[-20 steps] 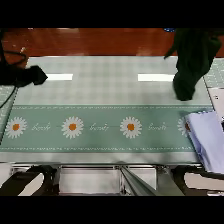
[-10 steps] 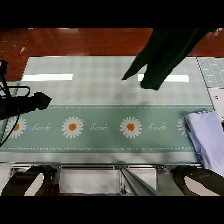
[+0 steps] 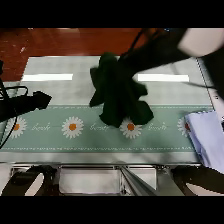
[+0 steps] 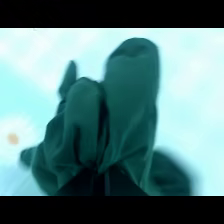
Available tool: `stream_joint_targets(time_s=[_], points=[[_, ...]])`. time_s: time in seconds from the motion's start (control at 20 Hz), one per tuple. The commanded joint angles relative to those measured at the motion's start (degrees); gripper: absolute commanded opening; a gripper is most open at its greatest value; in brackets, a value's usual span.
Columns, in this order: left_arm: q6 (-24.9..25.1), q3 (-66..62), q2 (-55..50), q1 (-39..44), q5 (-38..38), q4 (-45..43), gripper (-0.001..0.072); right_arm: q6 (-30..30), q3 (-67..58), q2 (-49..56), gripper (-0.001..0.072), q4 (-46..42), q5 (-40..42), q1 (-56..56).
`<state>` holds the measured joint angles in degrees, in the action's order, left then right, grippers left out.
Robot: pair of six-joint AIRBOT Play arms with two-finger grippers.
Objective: Fold the shirts.
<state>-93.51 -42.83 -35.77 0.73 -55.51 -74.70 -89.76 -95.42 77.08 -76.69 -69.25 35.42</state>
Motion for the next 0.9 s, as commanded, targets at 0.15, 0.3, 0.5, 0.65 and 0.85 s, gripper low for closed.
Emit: stream_joint_targets(time_s=[0.15, 0.3, 0.5, 0.65, 0.85], points=[[1.6, 0.1, -0.4, 0.0, -4.2, 0.2, 0.0504, -4.5, 12.6, 13.4, 0.0297, 14.7, 12.9, 6.4], [1.5, 0.9, -0.6, 0.0, -4.3, 0.2, 0.0504, -4.1, 9.3, 12.7, 0.0406, 9.3, 5.1, 0.2], [2.7, 2.5, -1.6, 0.0, -6.1, 0.2, 0.0504, -6.3, 9.9, 1.5, 0.0400, -2.6, -6.7, -16.7], [2.7, 3.7, -8.0, -0.5, -8.5, 0.8, 0.0504, -9.0, 24.5, -10.8, 0.0395, -9.2, -5.0, -26.7], [12.6, 4.8, -23.8, -1.0, -8.2, 18.3, 0.0504, -7.9, 53.6, -28.4, 0.0395, 0.7, 4.5, -36.0]])
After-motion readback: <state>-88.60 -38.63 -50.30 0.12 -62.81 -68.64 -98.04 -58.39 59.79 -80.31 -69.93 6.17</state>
